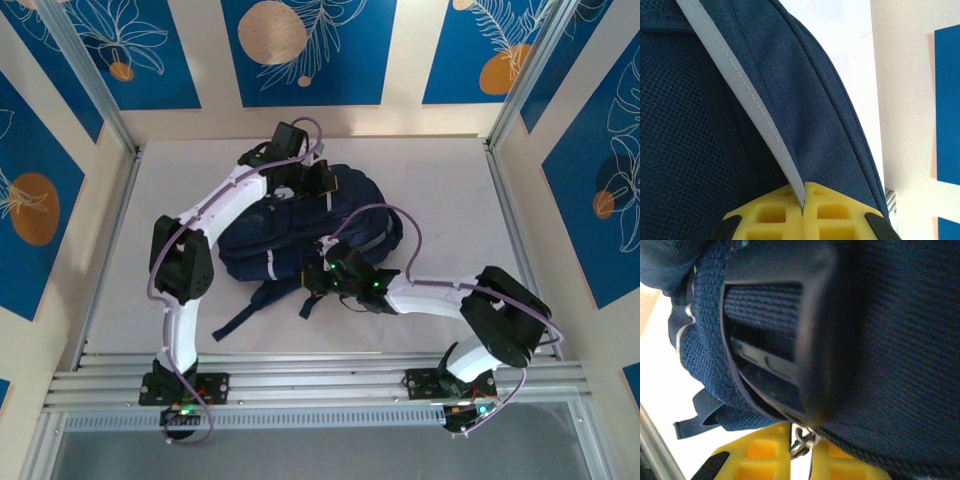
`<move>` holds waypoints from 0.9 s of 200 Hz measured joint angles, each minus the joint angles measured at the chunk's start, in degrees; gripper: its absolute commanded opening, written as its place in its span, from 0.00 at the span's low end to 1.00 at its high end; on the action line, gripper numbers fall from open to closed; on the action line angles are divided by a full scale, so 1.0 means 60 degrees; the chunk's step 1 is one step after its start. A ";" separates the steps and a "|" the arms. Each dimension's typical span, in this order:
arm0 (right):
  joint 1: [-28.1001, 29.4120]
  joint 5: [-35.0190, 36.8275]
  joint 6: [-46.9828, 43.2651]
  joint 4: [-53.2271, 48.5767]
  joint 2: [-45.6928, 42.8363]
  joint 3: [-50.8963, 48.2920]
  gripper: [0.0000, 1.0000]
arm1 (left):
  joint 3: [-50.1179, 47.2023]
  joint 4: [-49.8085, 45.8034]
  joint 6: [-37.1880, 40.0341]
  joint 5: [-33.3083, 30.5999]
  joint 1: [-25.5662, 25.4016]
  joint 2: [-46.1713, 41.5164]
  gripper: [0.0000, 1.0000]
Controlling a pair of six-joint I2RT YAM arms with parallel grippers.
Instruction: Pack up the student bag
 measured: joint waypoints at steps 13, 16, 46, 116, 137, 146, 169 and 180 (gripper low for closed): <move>-0.0255 -0.0346 0.0233 0.0182 -0.0153 -0.0266 0.02 | 0.0000 -0.0025 0.0157 -0.0066 0.0000 -0.0015 0.00; -0.0317 -0.0430 0.0302 0.0222 -0.0182 -0.0321 0.00 | -0.0004 -0.0025 0.0182 -0.0073 0.0000 -0.0018 0.03; -0.0907 -0.1282 0.0998 0.0838 -0.0266 -0.0787 0.00 | -0.0368 -0.0098 0.0328 -0.0452 0.0015 -0.0284 0.38; -0.1894 -0.2772 0.3096 0.2084 -0.0361 -0.1555 0.00 | -0.4787 0.0229 -0.0350 -0.1909 0.0215 -0.5078 0.73; -0.1894 -0.2838 0.3446 0.2237 -0.0368 -0.1599 0.00 | -0.6819 0.0783 -0.1421 -0.2255 0.0215 -0.6951 0.75; -0.1894 -0.2838 0.3581 0.2320 -0.0368 -0.1650 0.00 | -0.7752 0.0954 -0.2044 -0.2470 0.0208 -0.7621 0.76; -0.1894 -0.2838 0.3872 0.2463 -0.0368 -0.1727 0.00 | -1.0506 0.1563 -0.3942 -0.3075 0.0168 -0.9344 0.85; -0.1883 -0.2834 0.4011 0.2561 -0.0357 -0.1756 0.00 | -1.1730 0.1763 -0.4958 -0.3515 0.0040 -1.0134 0.85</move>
